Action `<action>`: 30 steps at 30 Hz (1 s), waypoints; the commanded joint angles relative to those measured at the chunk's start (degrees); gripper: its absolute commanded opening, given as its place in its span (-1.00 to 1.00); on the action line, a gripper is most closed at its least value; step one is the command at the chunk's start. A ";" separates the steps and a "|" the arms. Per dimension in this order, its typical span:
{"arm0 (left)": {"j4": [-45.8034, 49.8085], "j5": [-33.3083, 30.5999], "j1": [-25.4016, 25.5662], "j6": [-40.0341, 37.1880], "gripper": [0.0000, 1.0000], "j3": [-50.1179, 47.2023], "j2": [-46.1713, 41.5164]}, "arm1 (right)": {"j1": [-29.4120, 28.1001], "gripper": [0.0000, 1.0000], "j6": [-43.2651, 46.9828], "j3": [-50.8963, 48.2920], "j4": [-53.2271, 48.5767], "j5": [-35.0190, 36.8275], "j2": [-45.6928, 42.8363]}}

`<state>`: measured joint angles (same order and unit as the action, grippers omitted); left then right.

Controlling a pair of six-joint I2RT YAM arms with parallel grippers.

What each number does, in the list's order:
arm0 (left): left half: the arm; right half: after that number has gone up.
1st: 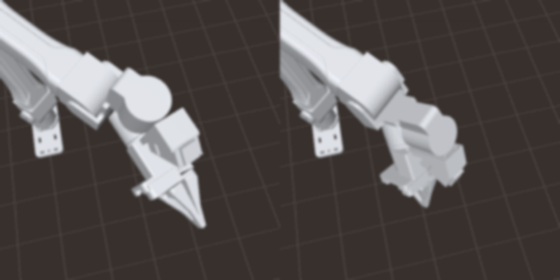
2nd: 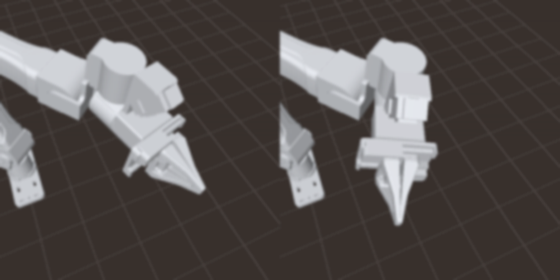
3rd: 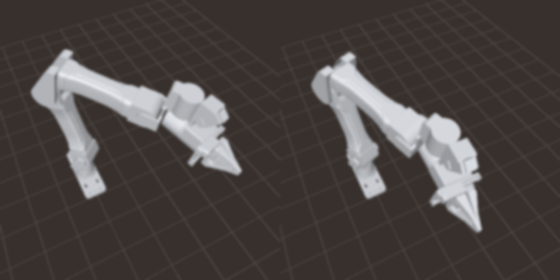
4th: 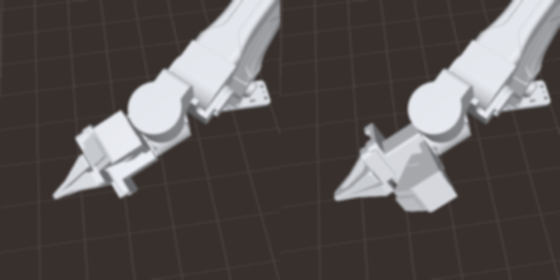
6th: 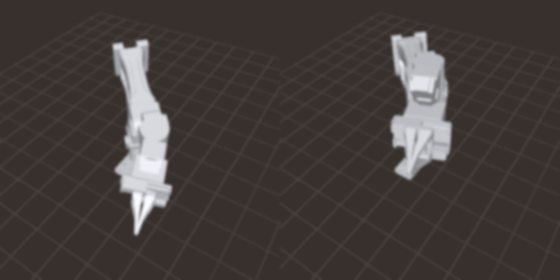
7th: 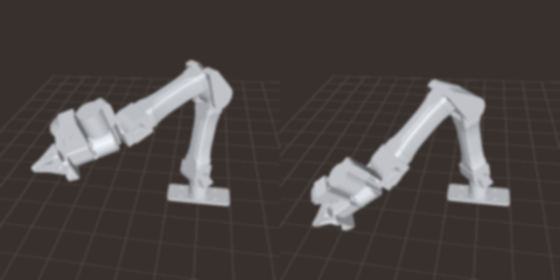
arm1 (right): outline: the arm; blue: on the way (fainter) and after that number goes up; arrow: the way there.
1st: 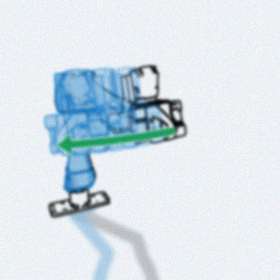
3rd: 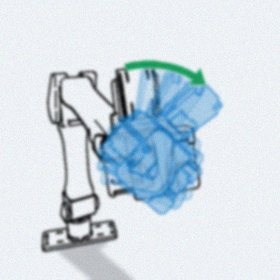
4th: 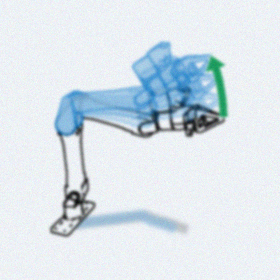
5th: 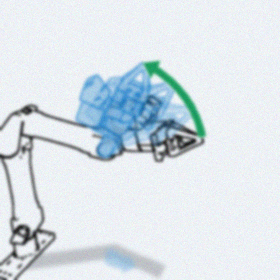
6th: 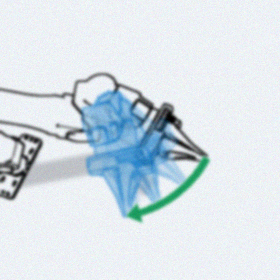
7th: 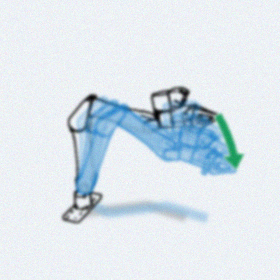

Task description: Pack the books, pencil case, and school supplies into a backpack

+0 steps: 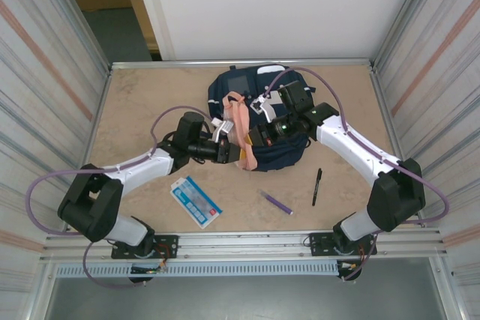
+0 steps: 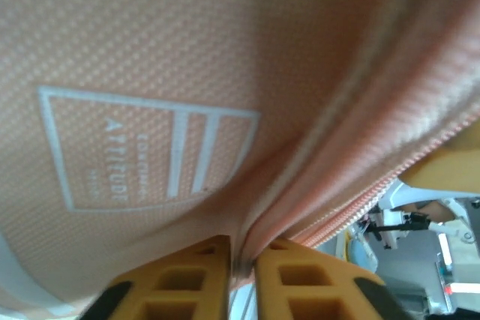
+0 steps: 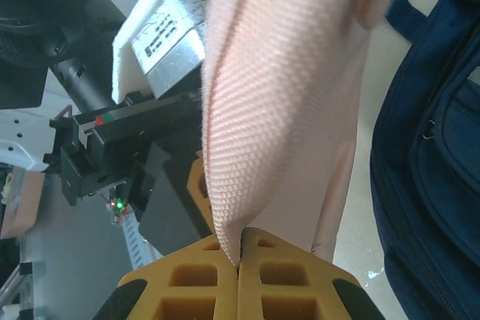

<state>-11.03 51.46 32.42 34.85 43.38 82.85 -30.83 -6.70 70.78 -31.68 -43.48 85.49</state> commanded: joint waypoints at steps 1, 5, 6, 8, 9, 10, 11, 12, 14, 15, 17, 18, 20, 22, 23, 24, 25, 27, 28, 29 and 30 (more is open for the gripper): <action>-0.99 0.11 0.36 -0.11 -0.94 0.66 0.23 | -0.25 -1.00 -0.93 -0.53 1.59 -0.02 -0.75; 0.88 0.05 -0.54 -2.71 -1.00 0.00 -0.40 | -0.19 -1.00 3.11 0.39 -3.21 3.87 -1.48; 2.08 -0.31 -1.20 -4.73 -1.00 -0.62 -0.28 | -0.19 -1.00 4.18 0.71 -4.52 5.30 -1.61; 6.64 -3.93 -3.39 -6.19 -1.00 -1.41 0.82 | -0.15 -1.00 5.49 1.55 -6.84 7.58 -1.57; 7.15 -4.18 -4.49 -6.12 -1.00 -2.14 1.44 | -0.20 -1.00 5.97 1.81 -7.78 8.52 -1.64; 7.27 -4.83 -5.20 -6.18 -1.00 -2.79 1.66 | -0.16 -1.00 6.23 1.82 -8.18 9.11 -1.65; 7.68 -6.20 -5.42 -6.48 -1.00 -3.21 1.59 | -0.20 -1.00 6.40 1.68 -8.26 9.71 -1.72; 8.75 -7.92 -5.53 -7.41 -1.00 -3.54 1.36 | -0.18 -1.00 6.41 1.51 -8.29 10.38 -1.66; 10.76 -10.56 -5.53 -9.22 -1.00 -3.39 1.43 | -0.21 -1.00 6.26 1.76 -8.69 10.38 -1.16; 11.98 -11.54 -5.53 -9.74 -1.00 -3.02 1.80 | -0.40 -1.00 6.28 1.87 -8.93 10.18 -0.91; 13.91 -13.07 -5.53 -10.85 -1.00 -2.46 2.60 | -0.79 -1.00 6.26 1.68 -8.78 9.95 -0.54; 14.53 -14.33 -5.53 -11.28 -1.00 -2.39 3.03 | -0.94 -1.00 6.42 1.48 -8.44 9.87 -0.31; 15.81 -16.75 -5.61 -11.89 -1.00 -2.17 3.56 | -1.45 -1.00 6.43 1.61 -8.72 10.08 0.40; 15.76 -17.92 -5.61 -11.79 -0.97 -2.25 2.89 | -2.26 -1.00 6.52 1.88 -9.01 10.10 0.58; 15.23 -17.51 -5.57 -11.66 -0.72 -2.48 2.14 | -2.62 -1.00 6.64 1.79 -8.86 9.78 0.47; 13.42 -15.68 -5.70 -11.80 -0.30 -2.91 1.05 | -2.76 -1.00 6.70 1.57 -8.46 9.20 0.08; 11.33 -13.61 -5.81 -12.14 0.01 -3.45 -0.67 | -2.92 -1.00 6.70 1.26 -7.97 8.62 -0.36; 8.61 -10.77 -6.26 -12.97 0.26 -4.20 -4.01 | -2.92 -1.00 7.10 1.02 -7.52 7.16 -1.44; 7.92 -9.87 -6.70 -13.48 0.38 -4.34 -5.60 | -2.92 -1.00 7.48 1.07 -7.52 6.28 -2.19; 7.14 -8.50 -7.41 -13.90 0.54 -4.46 -7.29 | -2.91 -1.00 7.90 0.84 -7.37 5.05 -3.25; 5.50 -5.47 -8.44 -14.19 0.77 -4.74 -8.60 | -2.84 -1.00 8.22 0.49 -6.94 3.86 -4.46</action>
<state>-2.46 42.09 25.47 23.27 38.72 79.68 -33.47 -0.75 70.65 -37.87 -34.94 85.38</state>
